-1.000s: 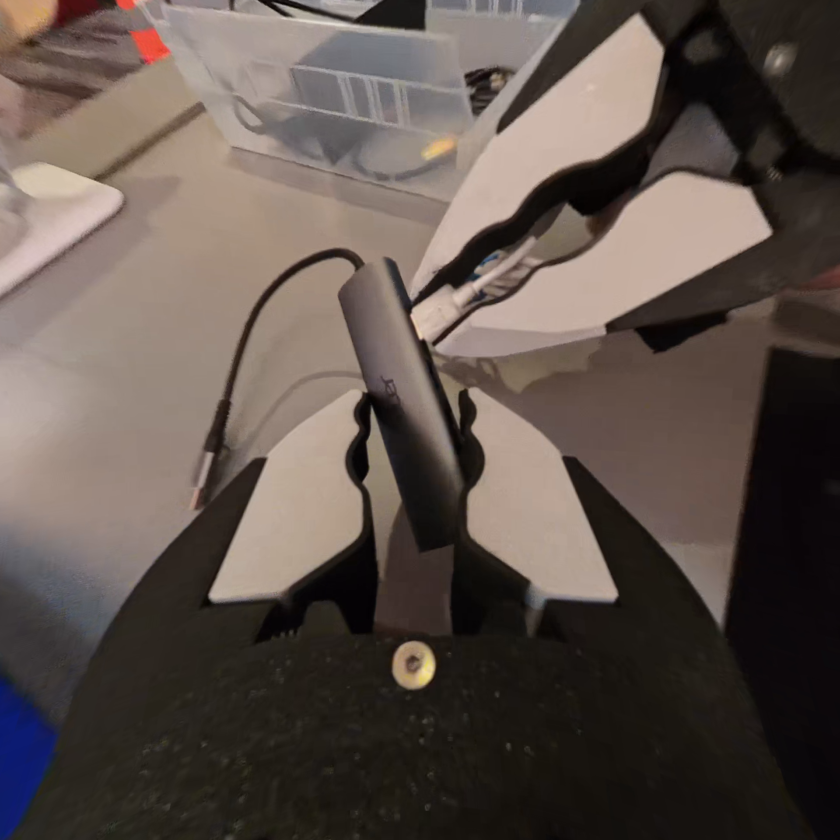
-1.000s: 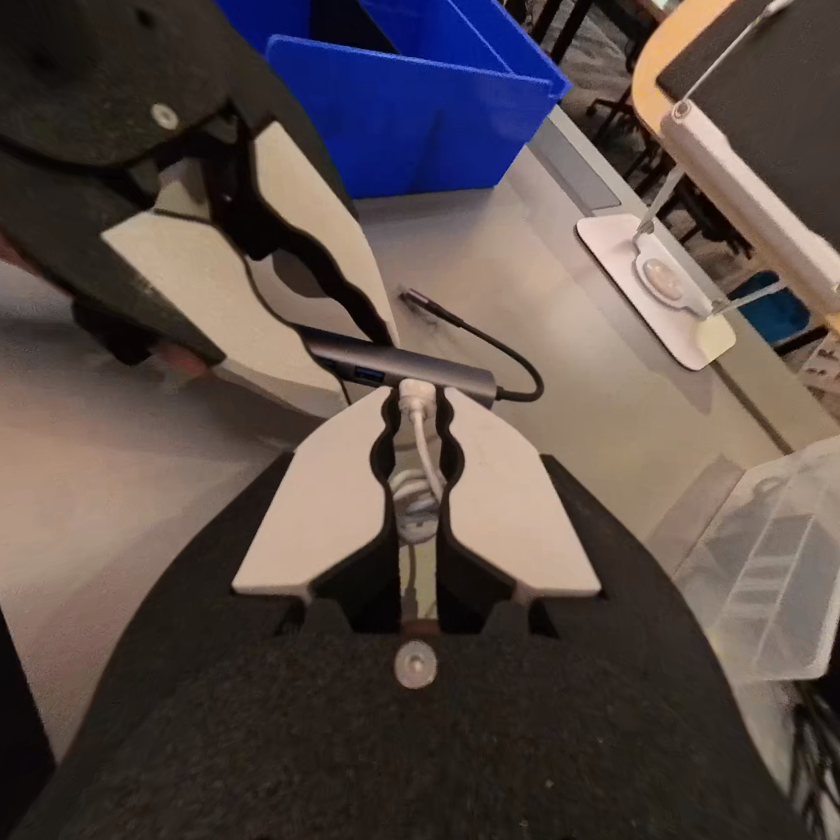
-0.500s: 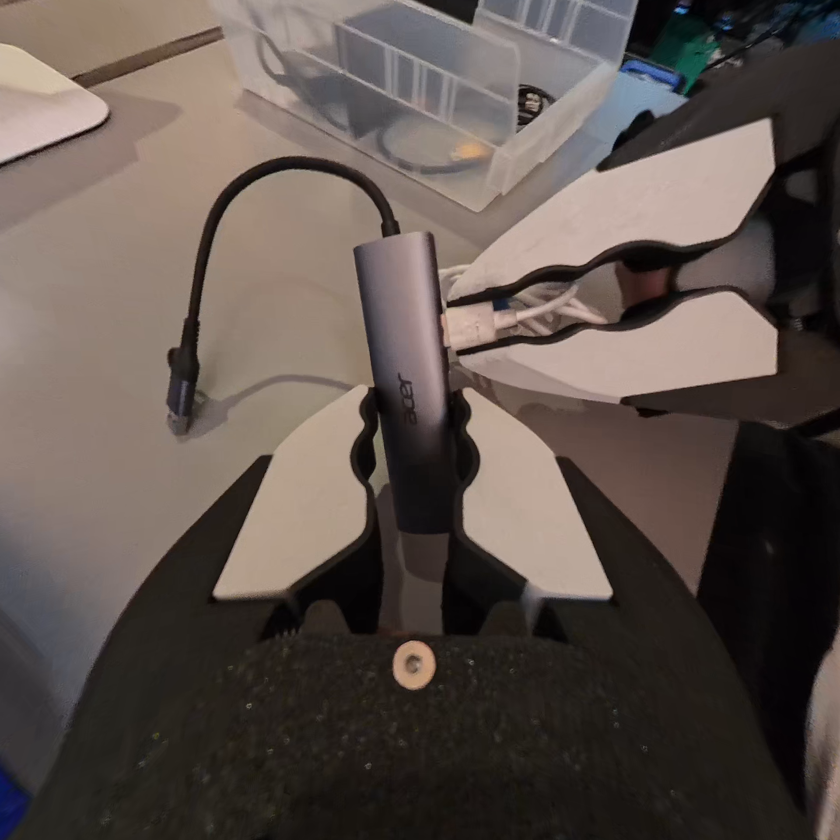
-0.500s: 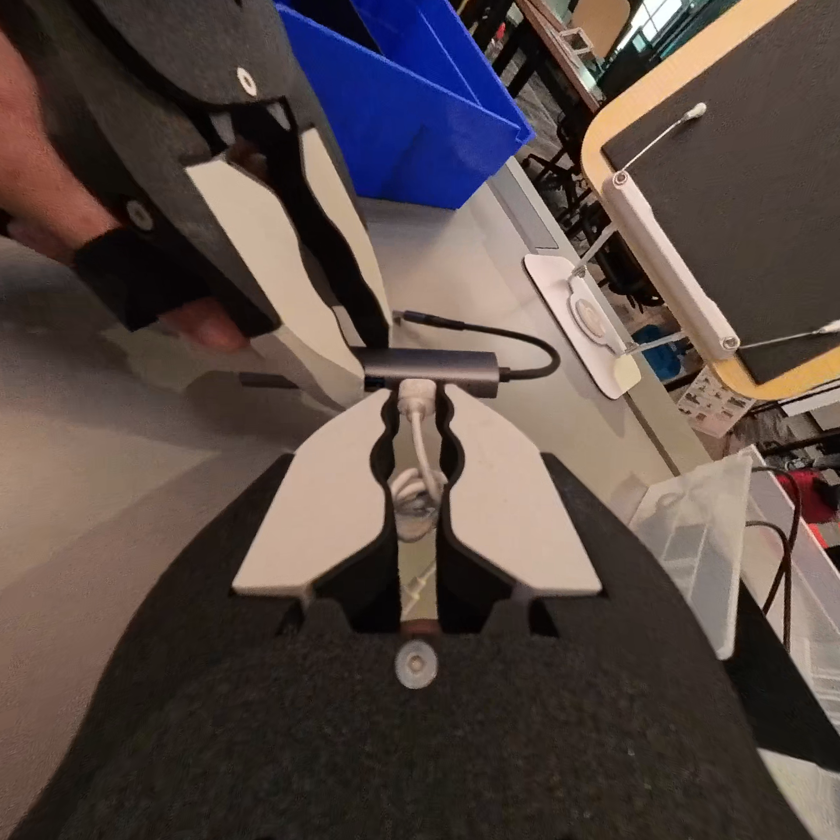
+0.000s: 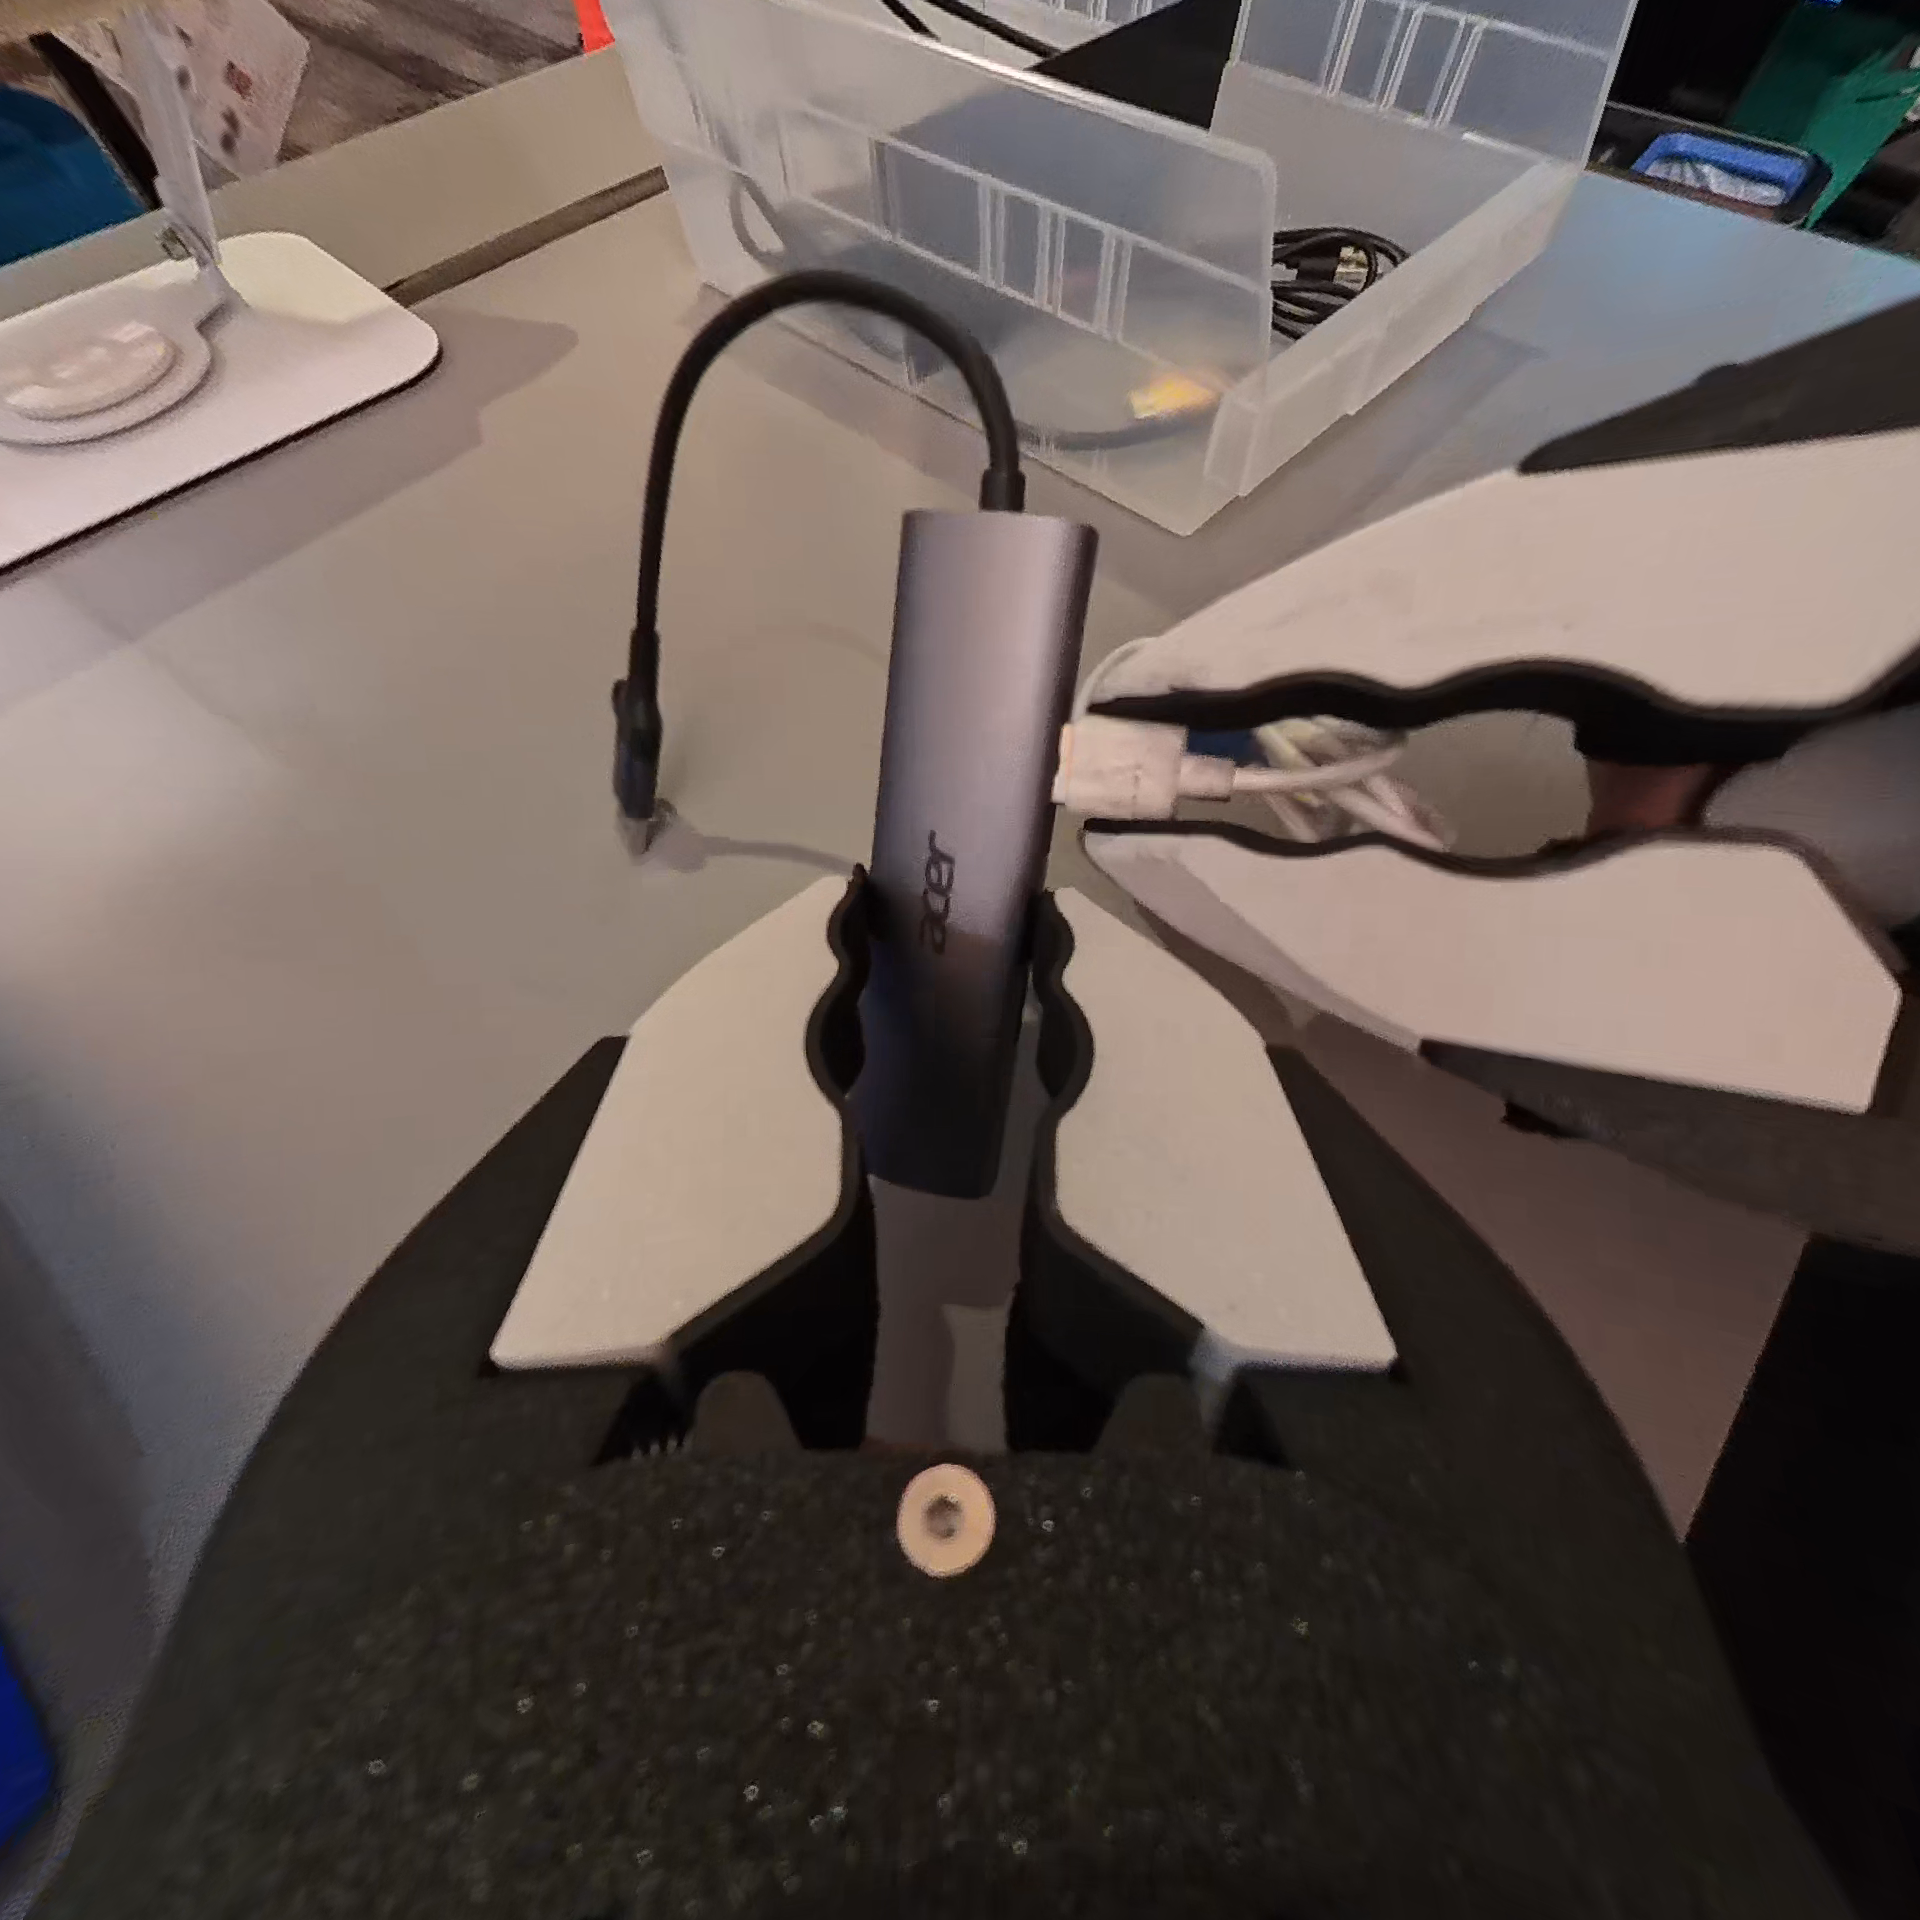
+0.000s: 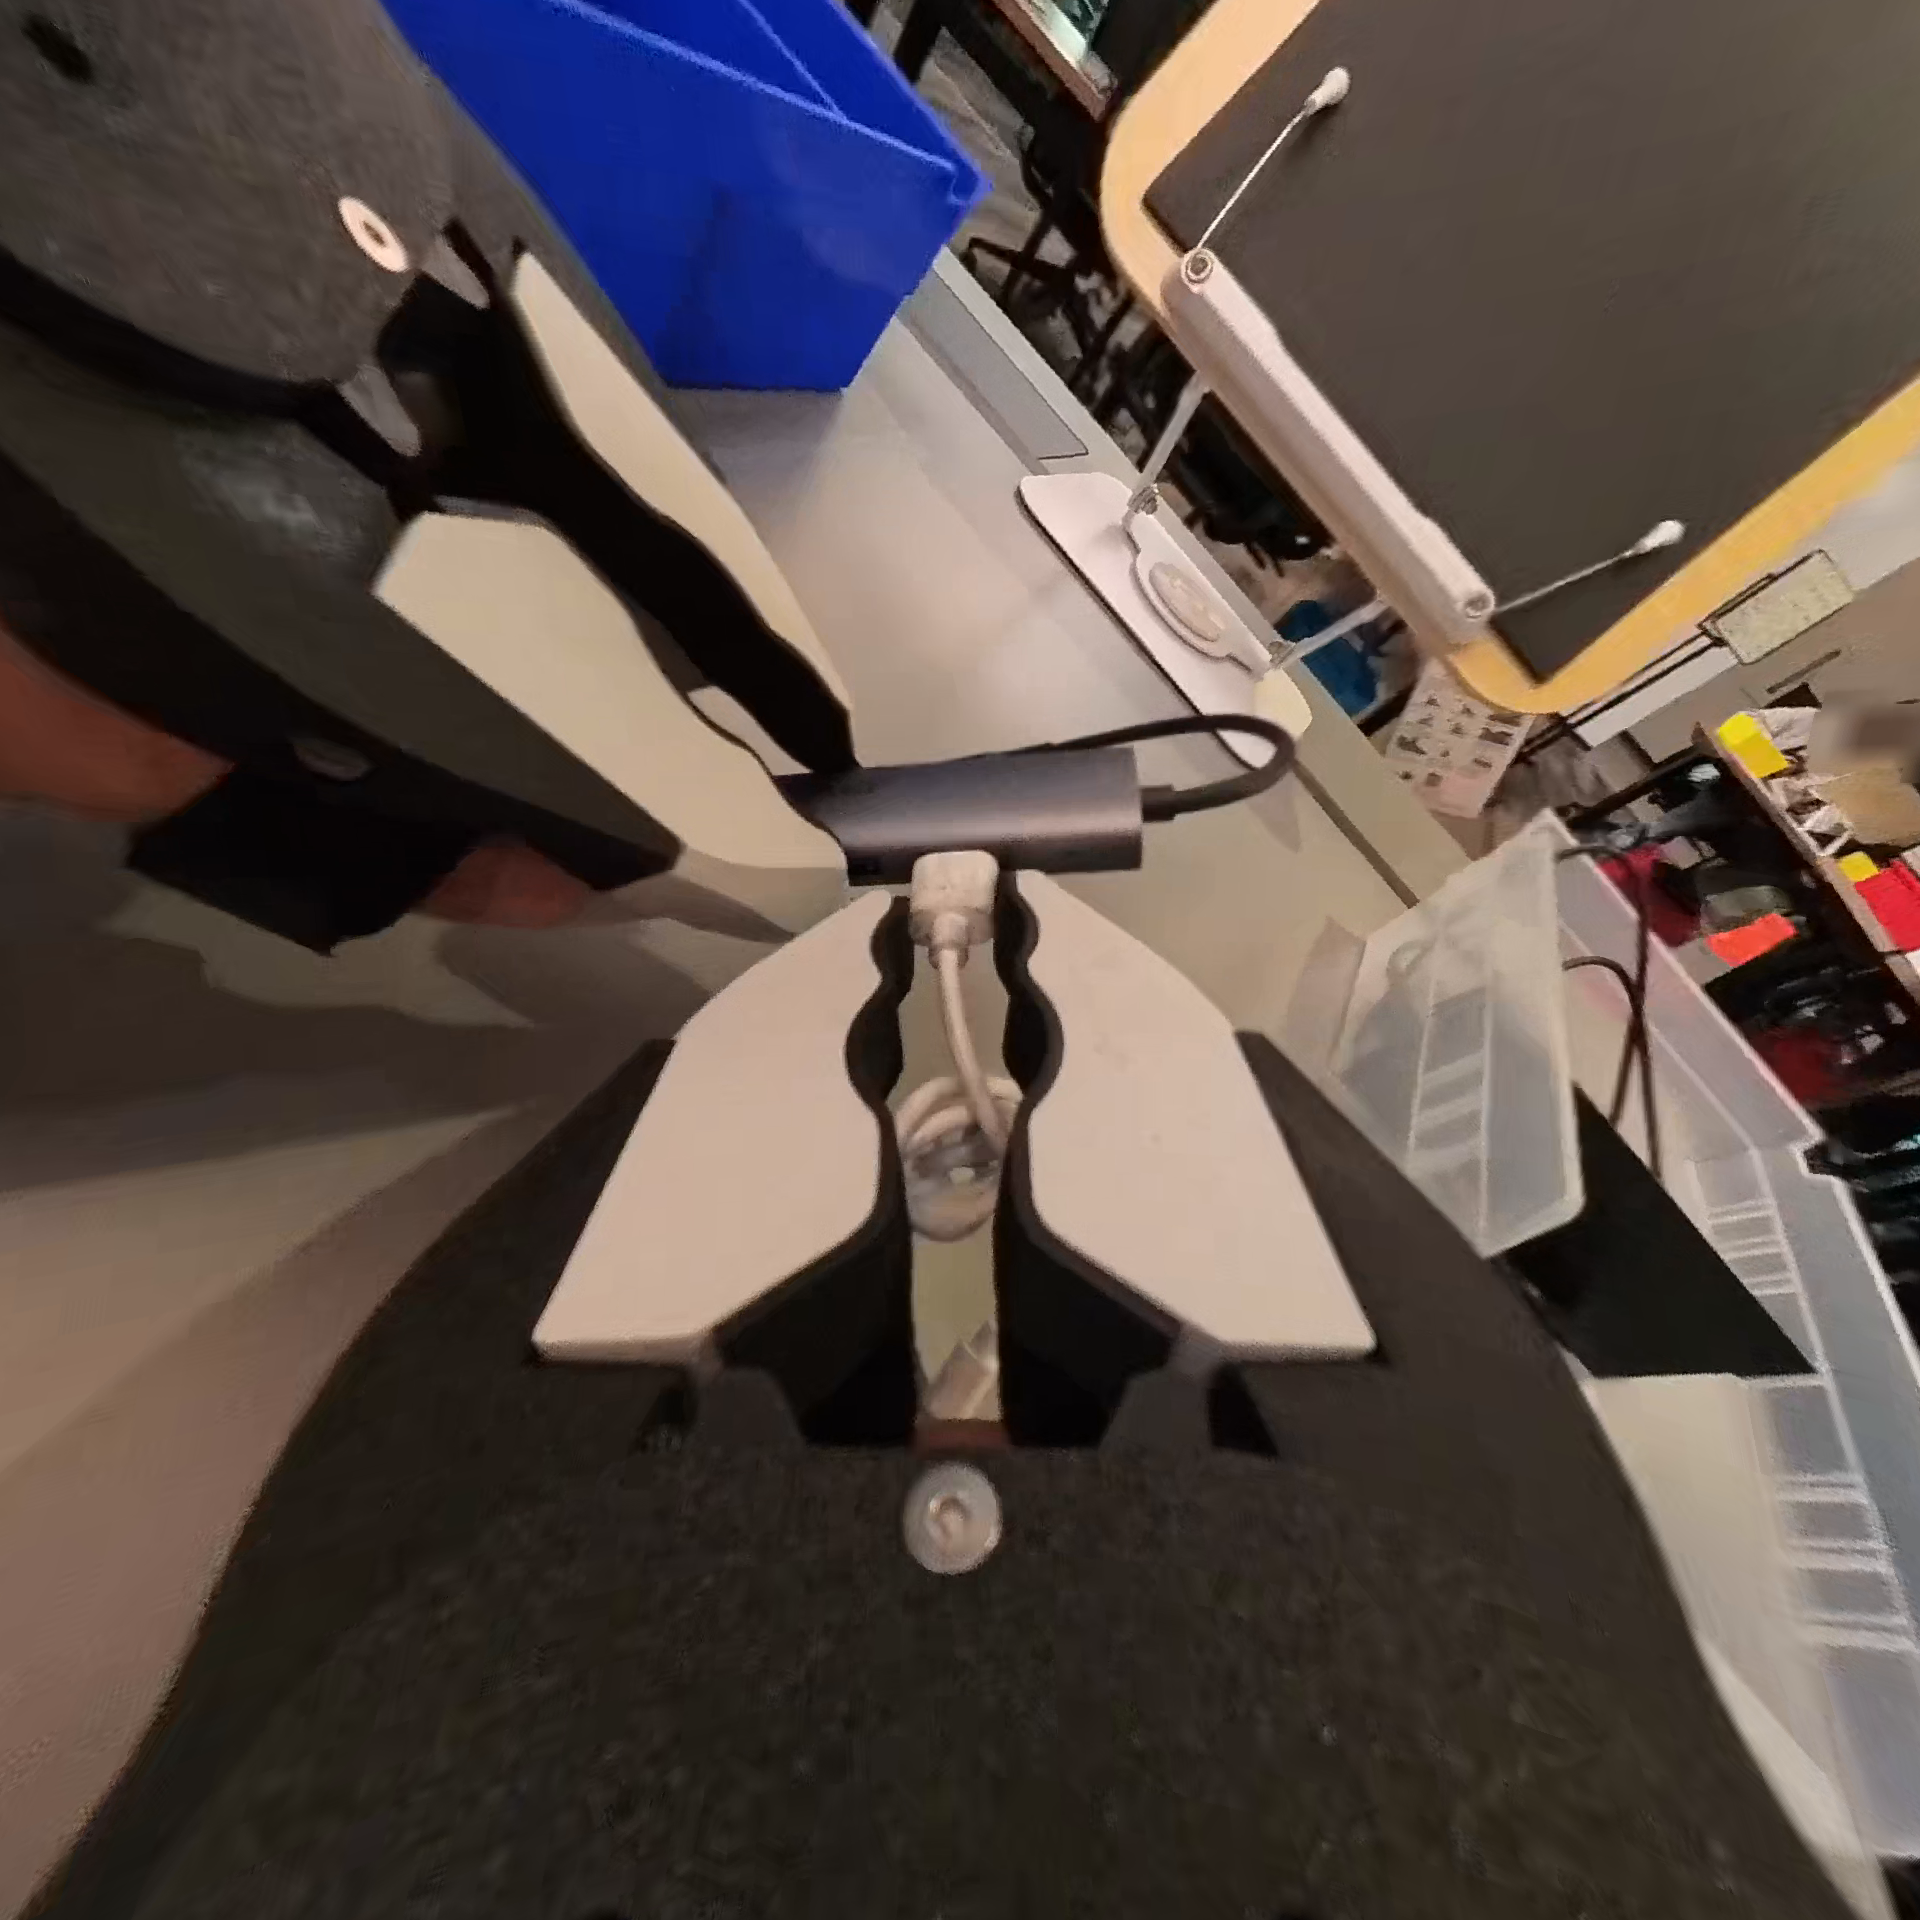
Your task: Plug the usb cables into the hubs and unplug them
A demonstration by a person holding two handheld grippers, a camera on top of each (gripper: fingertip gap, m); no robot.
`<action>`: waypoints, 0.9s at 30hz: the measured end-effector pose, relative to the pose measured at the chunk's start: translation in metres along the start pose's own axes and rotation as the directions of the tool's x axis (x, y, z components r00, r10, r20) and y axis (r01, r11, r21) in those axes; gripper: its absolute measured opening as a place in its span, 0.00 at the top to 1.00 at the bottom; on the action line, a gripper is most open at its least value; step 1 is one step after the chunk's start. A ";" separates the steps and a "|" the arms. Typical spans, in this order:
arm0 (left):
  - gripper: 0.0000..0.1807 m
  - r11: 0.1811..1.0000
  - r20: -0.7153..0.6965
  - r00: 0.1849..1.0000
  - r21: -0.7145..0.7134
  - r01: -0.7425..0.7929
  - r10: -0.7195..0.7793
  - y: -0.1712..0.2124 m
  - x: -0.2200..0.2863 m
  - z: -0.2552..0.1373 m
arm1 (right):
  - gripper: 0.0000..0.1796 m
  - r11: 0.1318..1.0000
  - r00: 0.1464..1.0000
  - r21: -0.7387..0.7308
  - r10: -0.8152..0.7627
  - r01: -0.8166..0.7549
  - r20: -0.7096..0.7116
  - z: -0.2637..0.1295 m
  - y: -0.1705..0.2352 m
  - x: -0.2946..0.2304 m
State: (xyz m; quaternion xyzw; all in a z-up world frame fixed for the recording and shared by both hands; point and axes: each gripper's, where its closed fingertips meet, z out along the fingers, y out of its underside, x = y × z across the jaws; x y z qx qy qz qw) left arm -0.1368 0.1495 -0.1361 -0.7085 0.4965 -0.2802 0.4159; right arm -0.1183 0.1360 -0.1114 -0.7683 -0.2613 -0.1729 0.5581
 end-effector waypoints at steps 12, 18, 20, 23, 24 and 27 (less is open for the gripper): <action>0.83 0.994 0.149 0.989 0.111 0.006 -0.022 -0.028 -0.050 -0.022 | 0.92 0.998 0.998 0.034 0.050 -0.052 0.035 -0.034 0.000 -0.003; 0.84 0.996 0.107 0.993 0.086 0.033 -0.042 -0.017 -0.037 -0.017 | 0.92 0.926 0.924 0.175 0.286 -0.334 0.255 -0.048 -0.026 0.051; 0.84 0.998 0.058 0.998 0.053 0.028 -0.031 -0.007 -0.032 -0.014 | 0.92 0.894 0.887 0.221 0.300 -0.390 0.352 -0.063 -0.043 0.078; 0.84 0.999 -0.019 0.999 0.018 0.030 -0.030 0.004 -0.012 -0.007 | 0.92 0.865 0.853 0.239 0.323 -0.442 0.411 -0.073 -0.061 0.146; 0.84 1.000 -0.023 1.000 0.012 0.012 -0.012 0.005 -0.008 -0.006 | 0.92 0.864 0.837 0.223 0.325 -0.452 0.440 -0.075 -0.065 0.167; 0.84 0.999 -0.014 0.999 0.015 -0.040 0.040 0.001 -0.003 -0.005 | 0.92 0.838 0.816 0.230 0.359 -0.495 0.453 -0.073 -0.072 0.225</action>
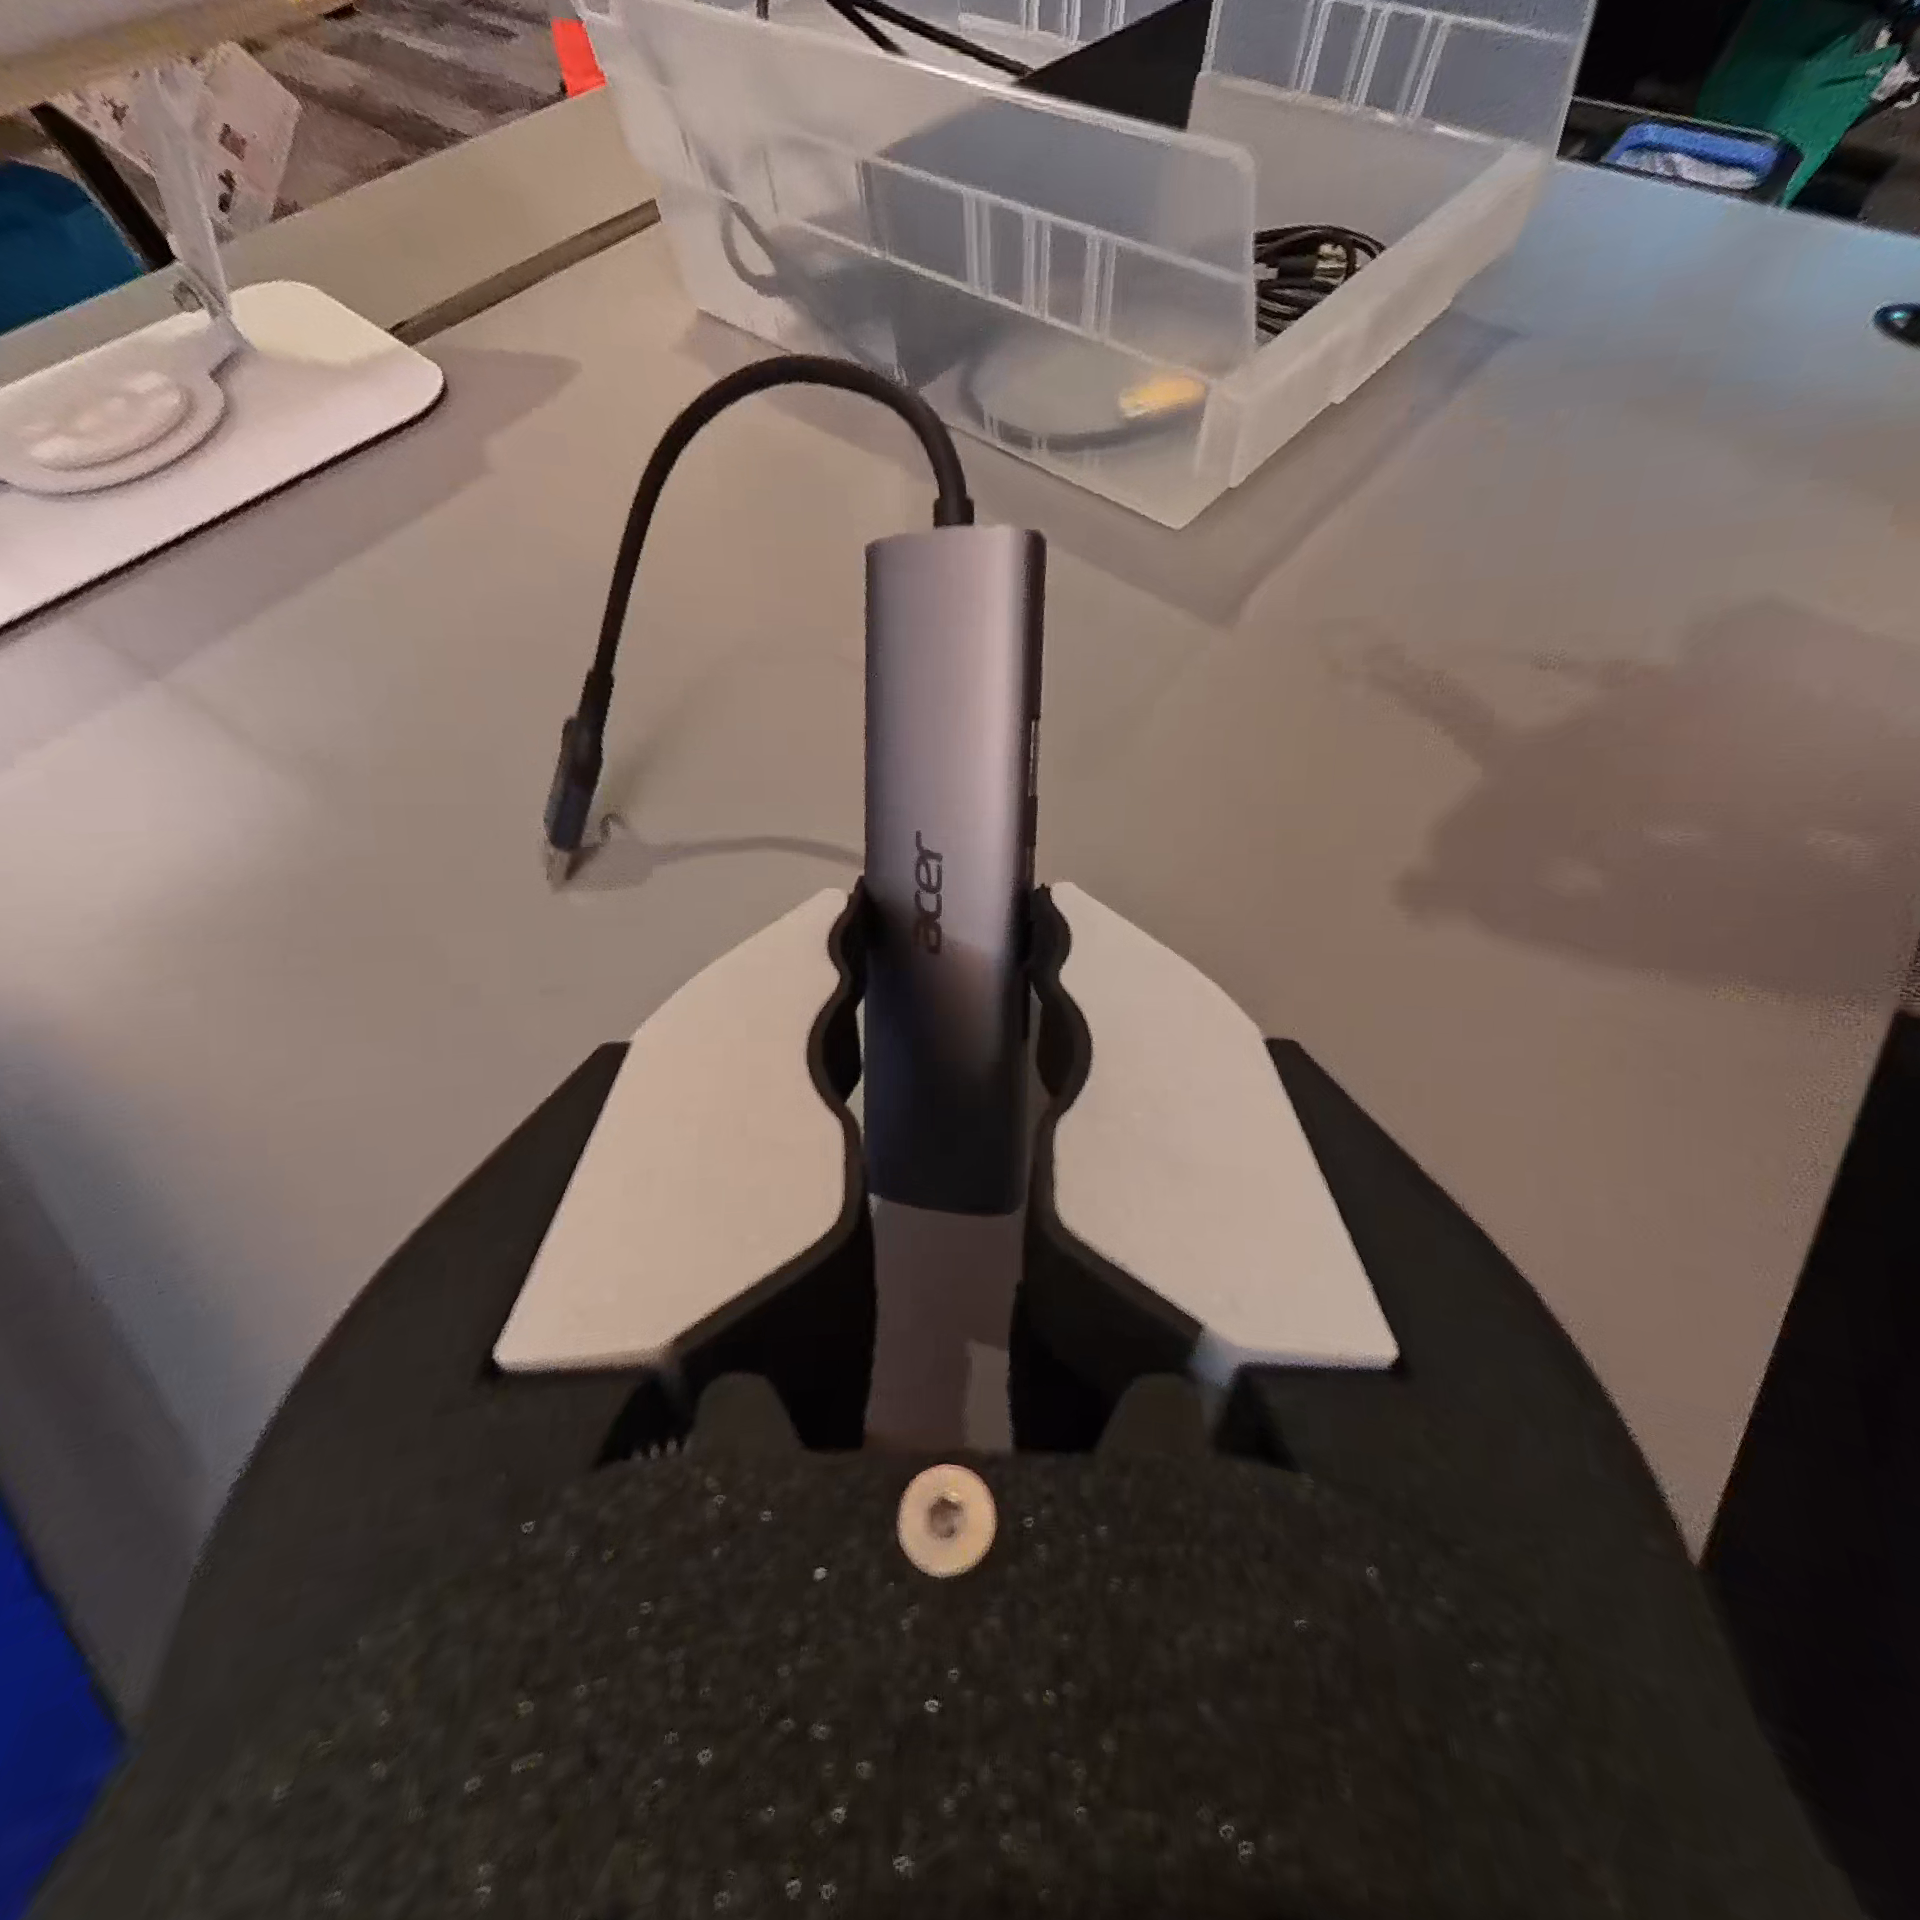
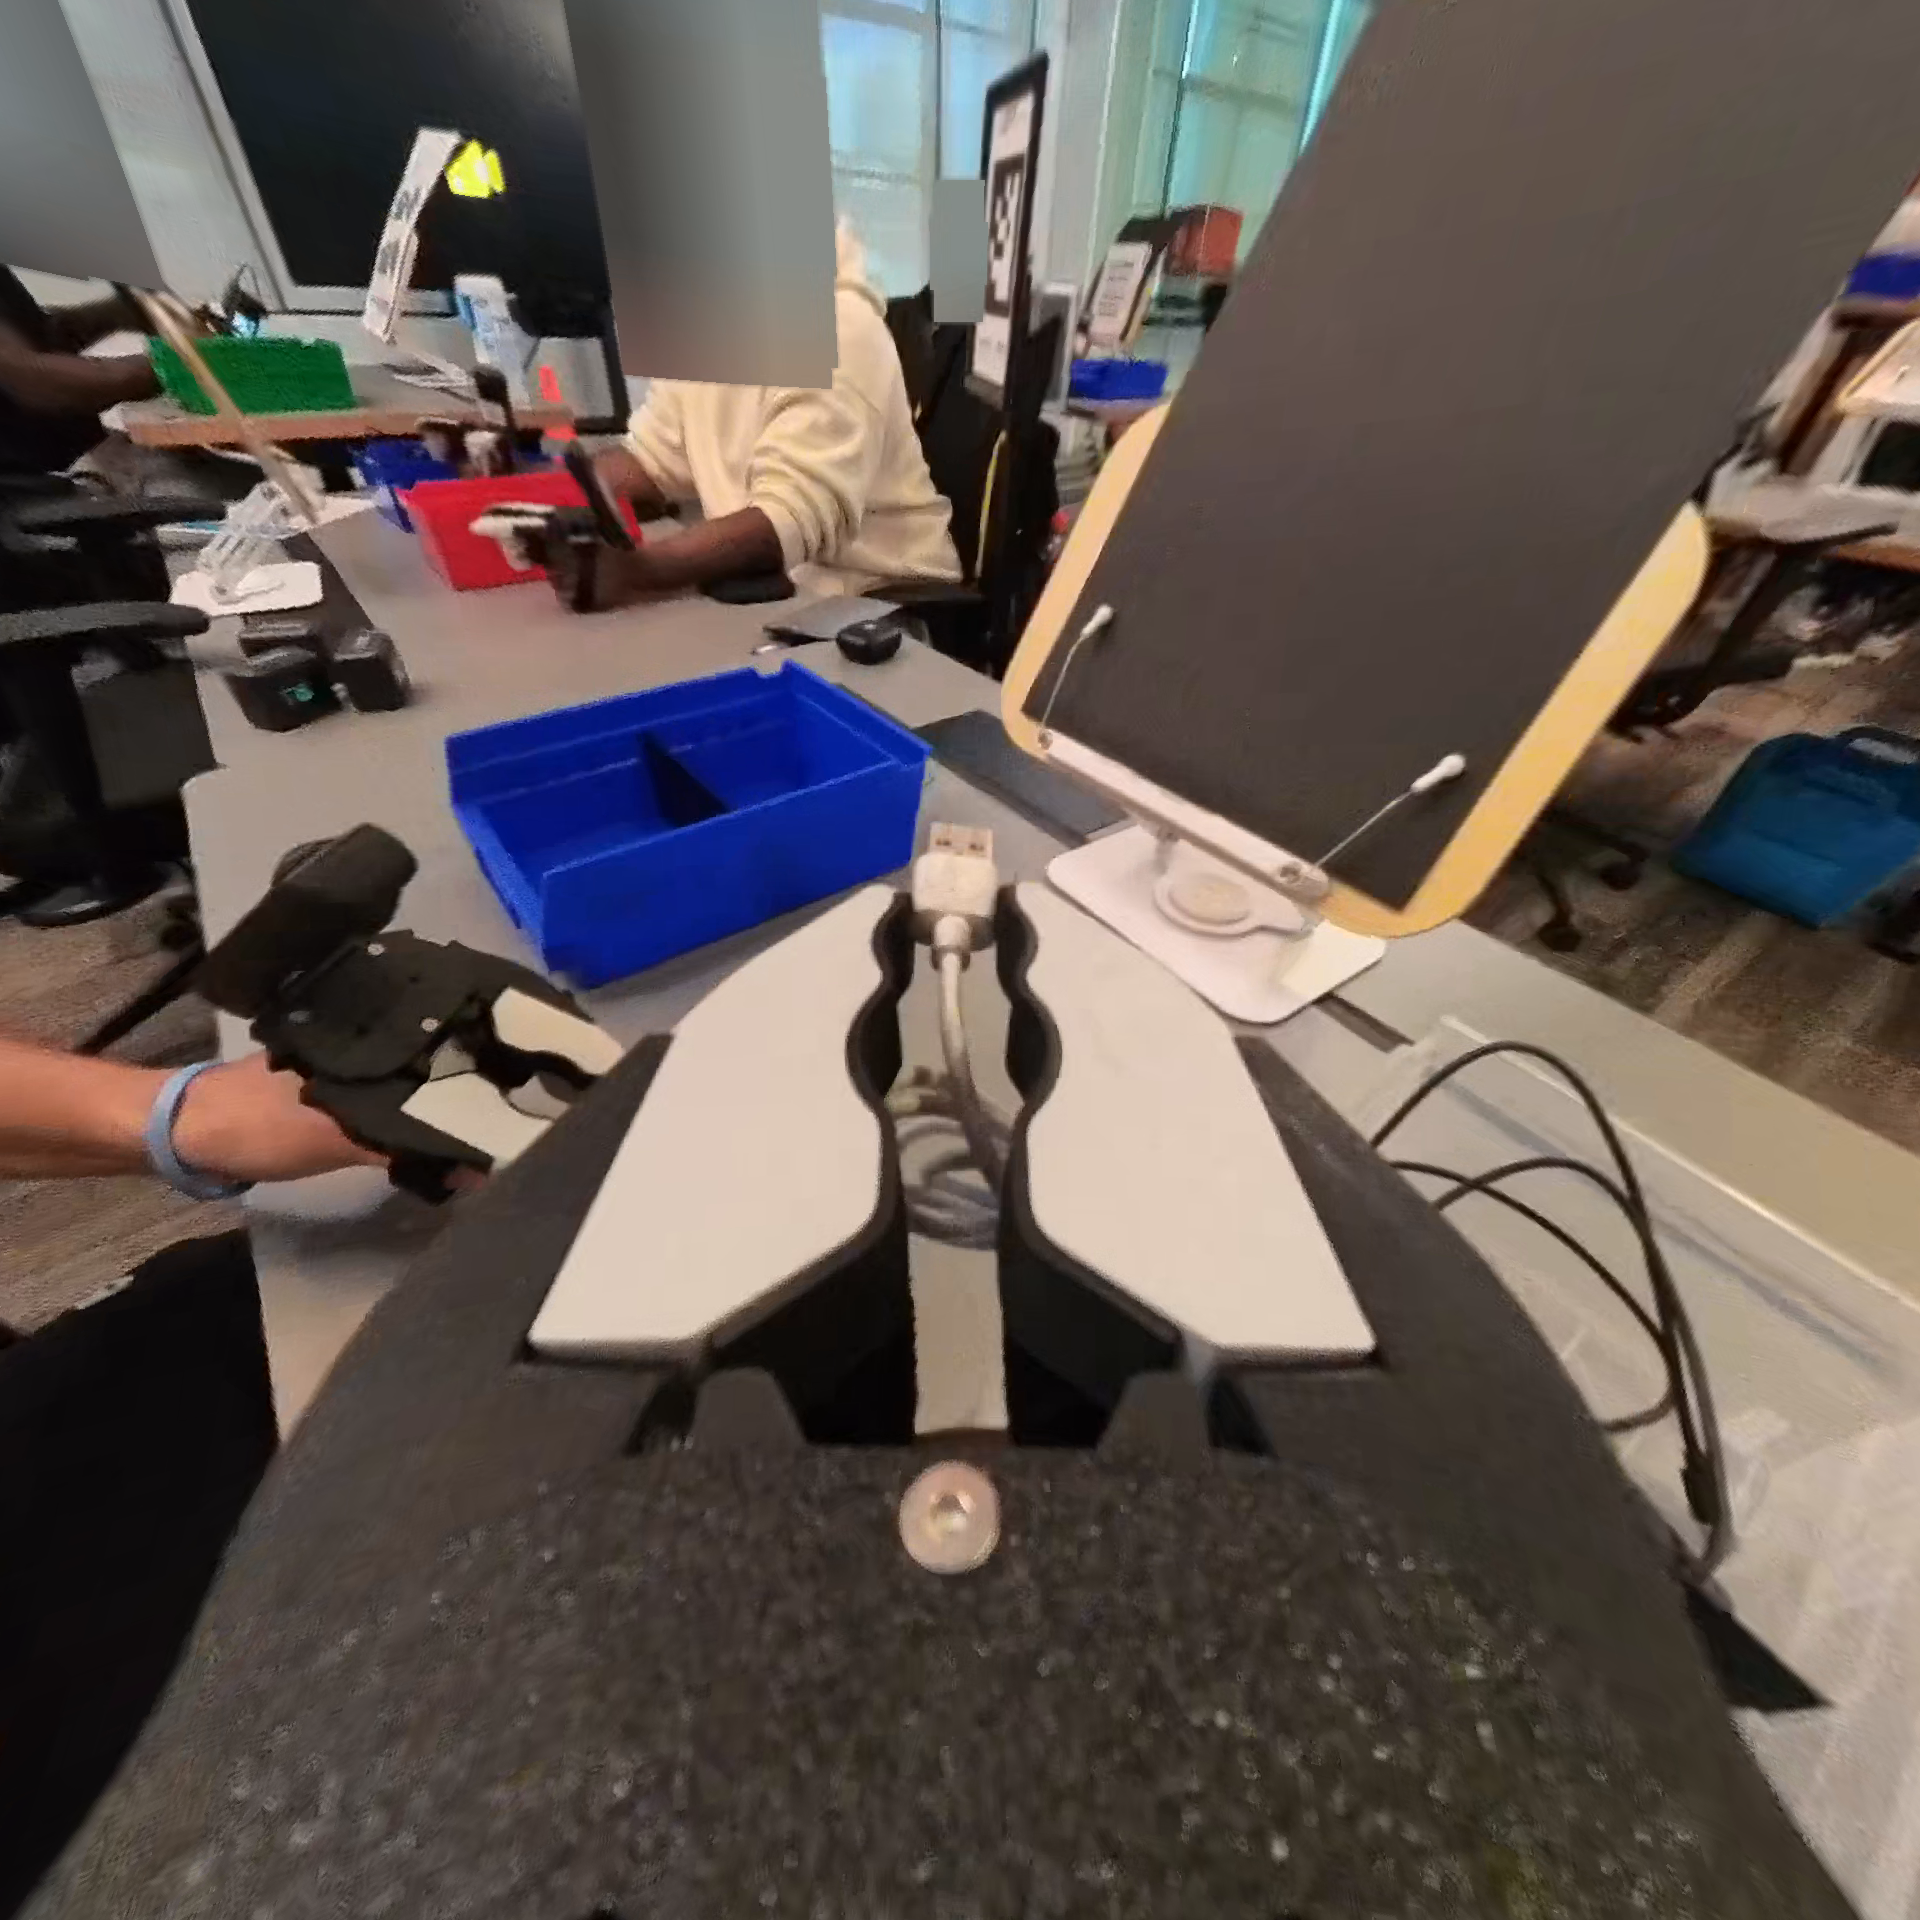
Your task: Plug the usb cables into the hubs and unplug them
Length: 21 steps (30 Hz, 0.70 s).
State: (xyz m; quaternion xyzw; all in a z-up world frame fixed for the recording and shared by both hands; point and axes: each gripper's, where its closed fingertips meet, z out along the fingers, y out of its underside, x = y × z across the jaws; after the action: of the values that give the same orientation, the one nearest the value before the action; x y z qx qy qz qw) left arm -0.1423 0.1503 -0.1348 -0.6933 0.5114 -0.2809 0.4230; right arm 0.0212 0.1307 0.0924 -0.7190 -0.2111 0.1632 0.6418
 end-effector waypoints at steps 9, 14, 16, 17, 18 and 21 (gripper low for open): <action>0.84 0.999 -0.019 0.999 -0.009 0.045 -0.046 0.003 -0.003 -0.005 | 0.91 0.874 0.979 -0.446 0.199 -0.195 -0.039 0.039 0.166 0.085; 0.84 0.998 -0.031 0.998 -0.025 0.052 -0.053 0.007 -0.003 -0.004 | 0.89 0.596 0.956 -0.749 0.212 -0.290 -0.201 0.028 0.247 0.099; 0.84 0.998 -0.042 0.997 -0.027 0.059 -0.060 0.008 -0.002 -0.002 | 0.86 0.539 0.956 -0.795 0.233 -0.280 -0.178 0.032 0.258 0.090; 0.84 0.998 -0.048 0.997 -0.031 0.060 -0.061 0.009 -0.001 -0.001 | 0.85 0.522 0.961 -0.811 0.211 -0.264 -0.177 0.033 0.262 0.091; 0.84 0.998 -0.052 0.997 -0.034 0.059 -0.061 0.009 0.000 0.000 | 0.84 0.505 0.963 -0.822 0.189 -0.263 -0.192 0.032 0.262 0.094; 0.84 0.998 -0.049 0.997 -0.040 0.050 -0.052 0.011 0.000 -0.002 | 0.80 0.486 0.943 -0.810 0.106 -0.327 -0.317 0.017 0.253 0.120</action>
State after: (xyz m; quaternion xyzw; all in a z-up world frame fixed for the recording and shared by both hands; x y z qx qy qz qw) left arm -0.1486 0.1485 -0.1434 -0.7070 0.5092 -0.2987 0.3894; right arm 0.1395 0.1851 -0.1563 -0.9745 -0.0972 0.0360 0.1988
